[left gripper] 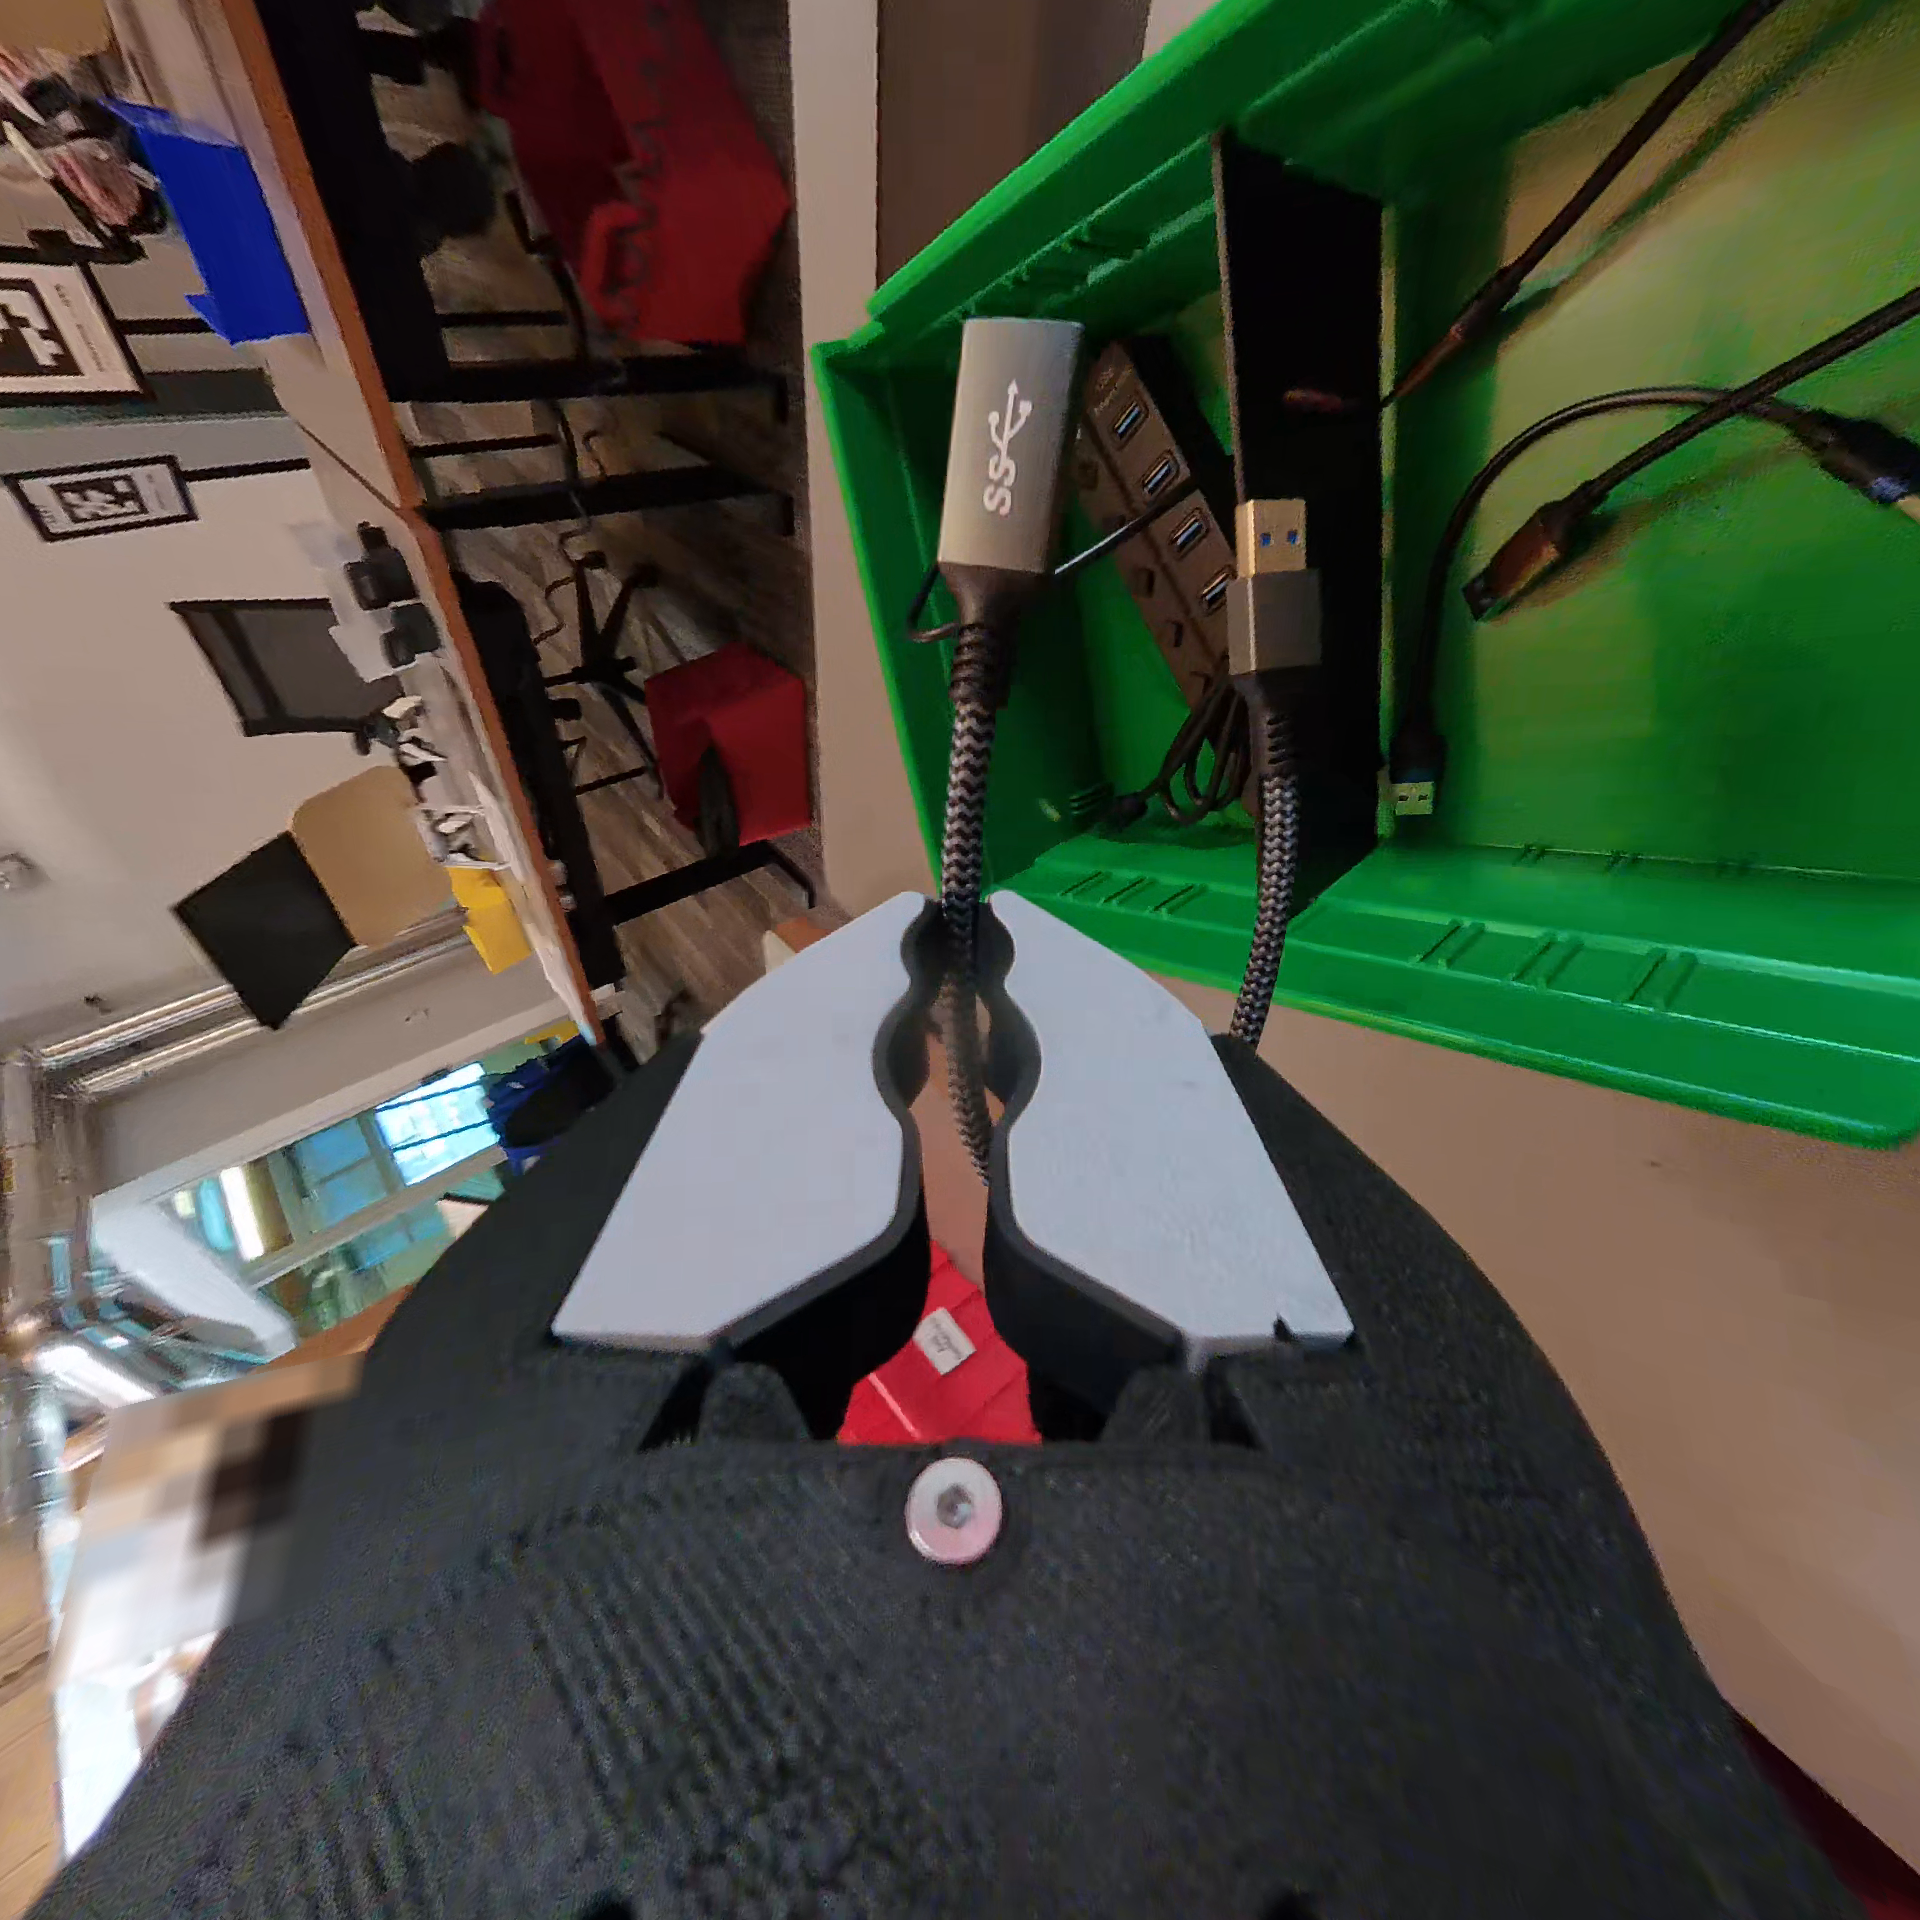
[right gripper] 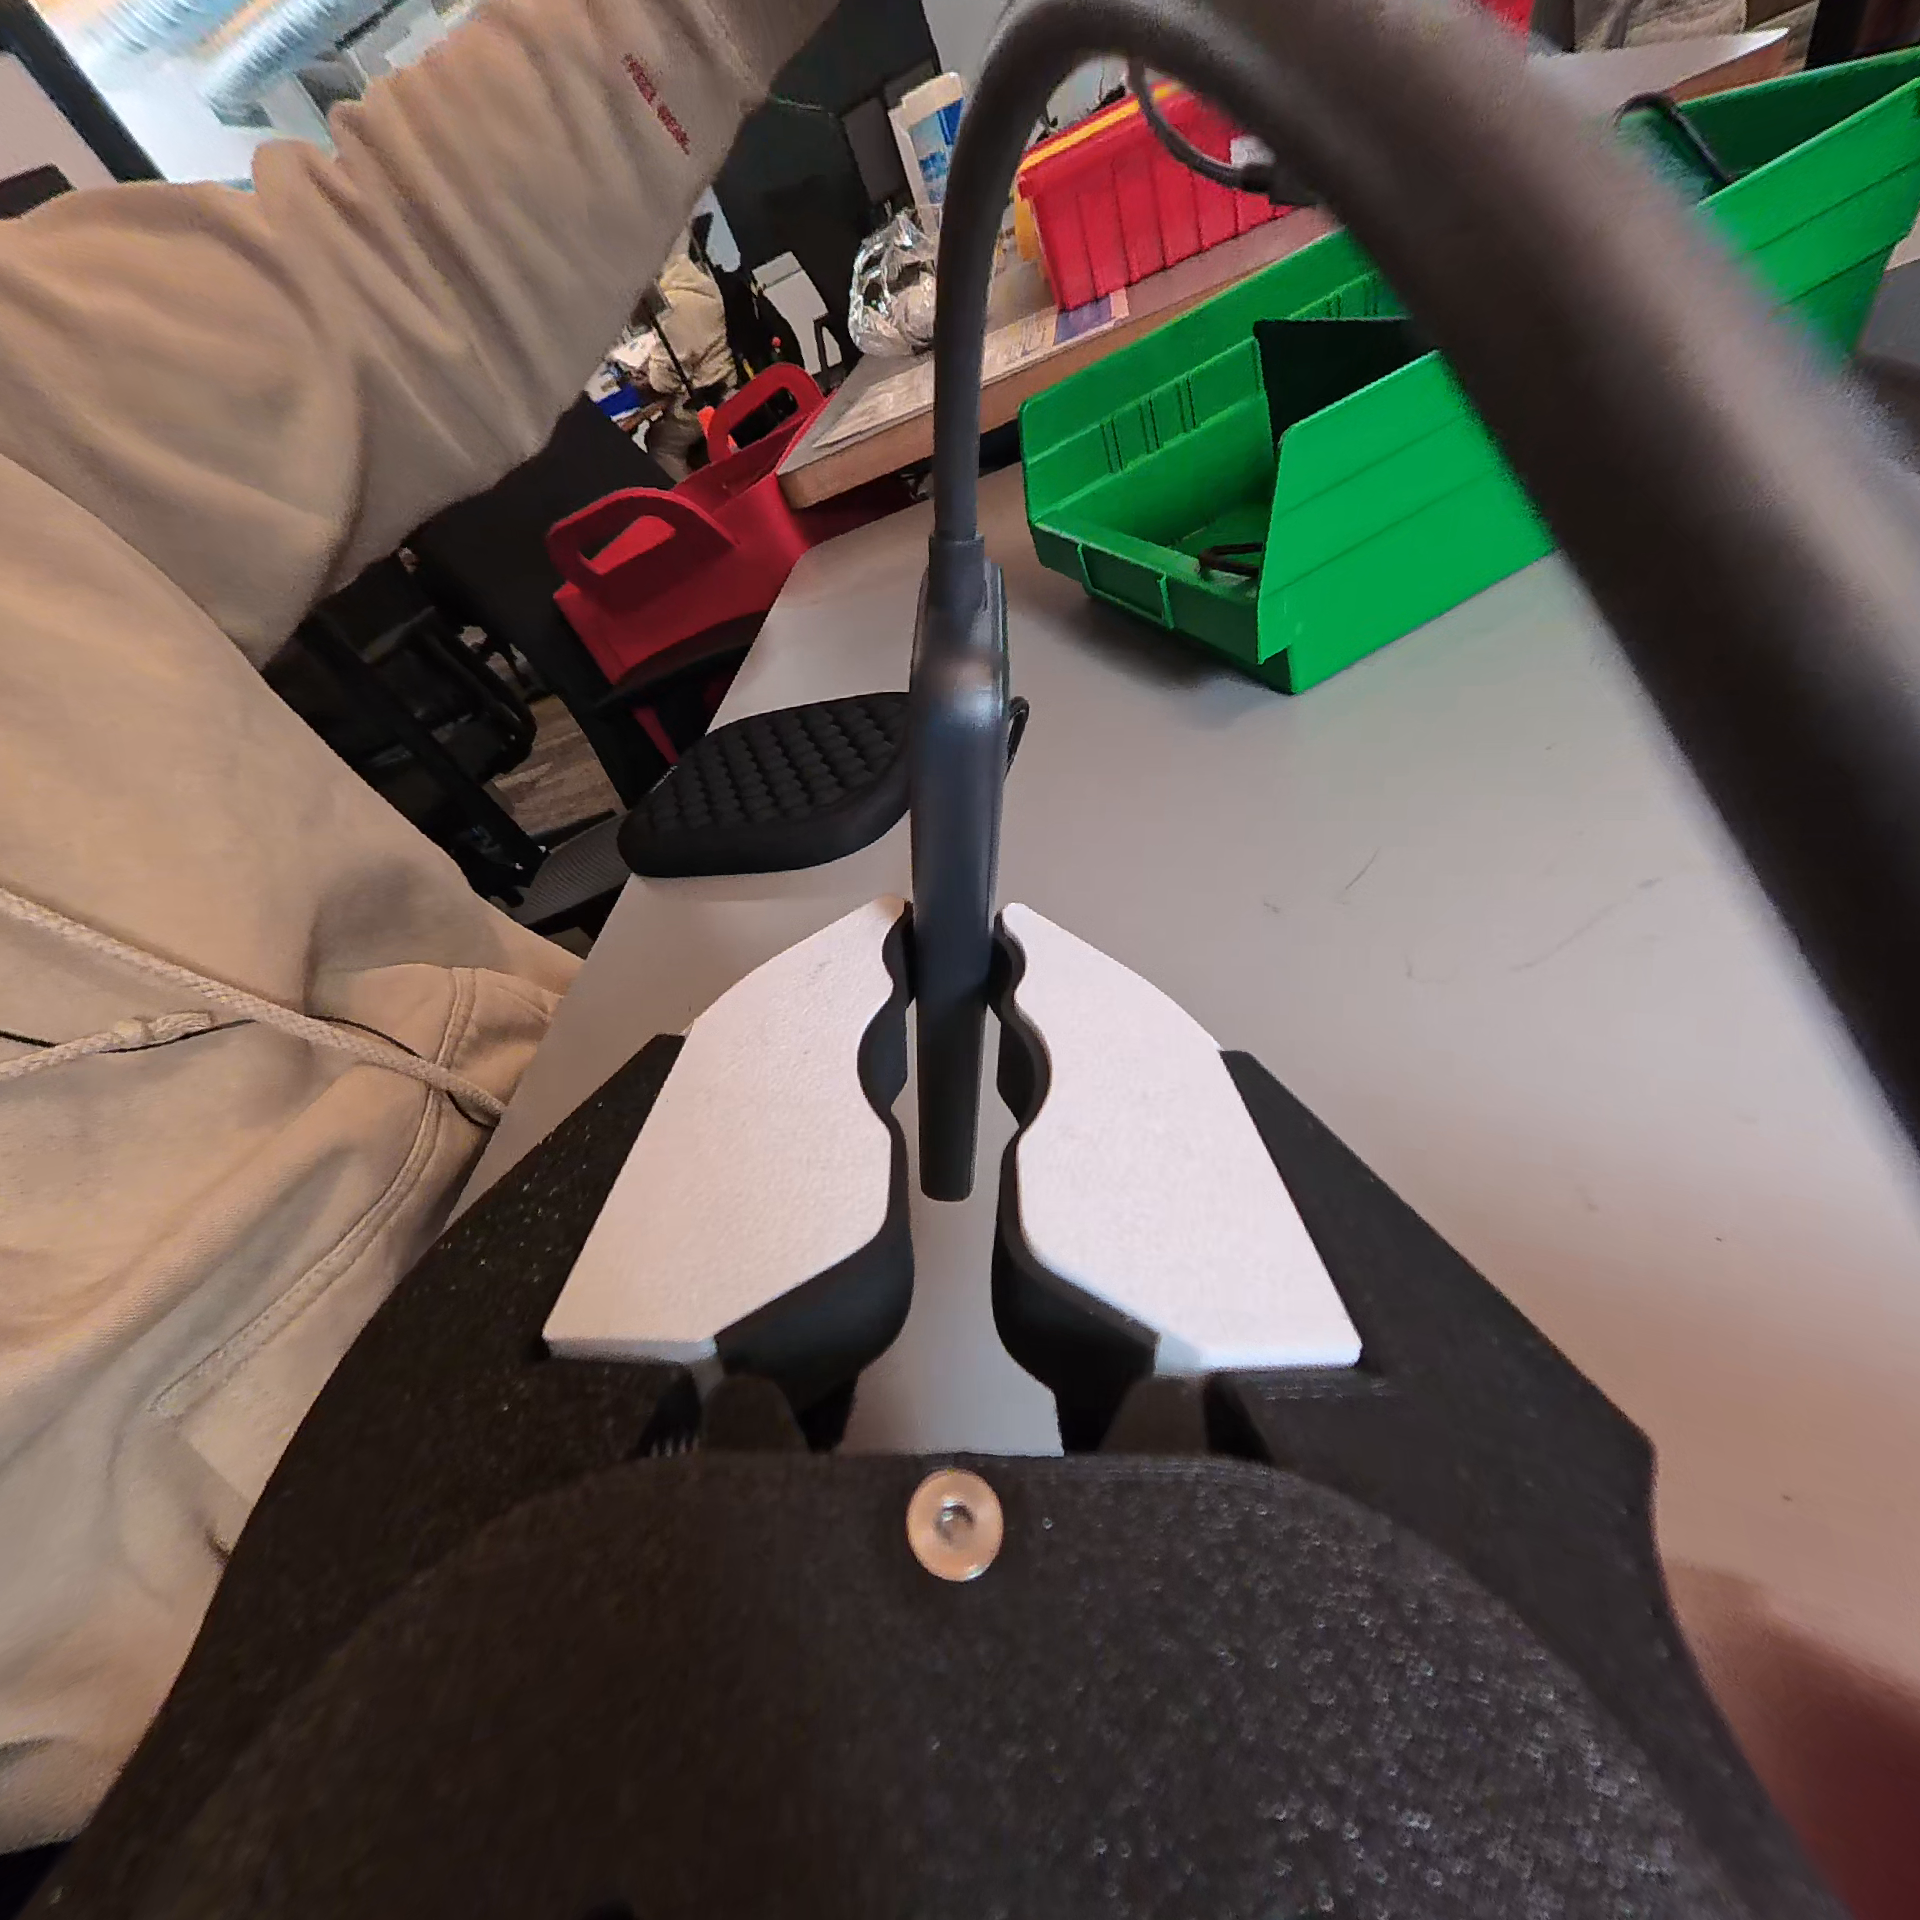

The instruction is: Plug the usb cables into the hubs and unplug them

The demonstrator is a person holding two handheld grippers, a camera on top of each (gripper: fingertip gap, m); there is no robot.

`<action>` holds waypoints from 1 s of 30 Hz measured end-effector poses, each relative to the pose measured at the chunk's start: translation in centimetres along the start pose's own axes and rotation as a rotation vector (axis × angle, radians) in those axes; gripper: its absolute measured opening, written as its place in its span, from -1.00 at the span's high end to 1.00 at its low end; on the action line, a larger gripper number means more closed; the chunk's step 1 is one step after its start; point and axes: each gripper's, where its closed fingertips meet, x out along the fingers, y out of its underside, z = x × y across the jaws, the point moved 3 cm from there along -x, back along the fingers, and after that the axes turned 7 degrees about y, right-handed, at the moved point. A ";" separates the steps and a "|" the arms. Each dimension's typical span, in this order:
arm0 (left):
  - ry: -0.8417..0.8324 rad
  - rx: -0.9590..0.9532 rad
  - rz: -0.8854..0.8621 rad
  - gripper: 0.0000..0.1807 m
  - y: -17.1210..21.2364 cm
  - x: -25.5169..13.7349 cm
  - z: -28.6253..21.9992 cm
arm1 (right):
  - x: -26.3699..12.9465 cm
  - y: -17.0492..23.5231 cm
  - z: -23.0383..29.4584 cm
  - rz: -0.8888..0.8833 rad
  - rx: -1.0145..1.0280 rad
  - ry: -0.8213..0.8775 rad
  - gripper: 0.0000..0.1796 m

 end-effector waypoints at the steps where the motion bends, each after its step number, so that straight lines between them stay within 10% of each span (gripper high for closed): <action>1: 0.024 -0.030 -0.024 0.93 -0.1 -0.5 -0.1 | -0.1 0.0 0.0 -0.004 0.002 0.000 0.87; 17: 0.861 -0.386 -0.976 0.93 -20.9 -2.8 -18.7 | -4.8 1.1 4.1 0.081 -0.073 -0.240 0.87; 30: 0.845 -0.377 -0.942 0.93 -25.1 2.9 -23.0 | -5.2 2.5 3.7 0.111 -0.042 -0.229 0.87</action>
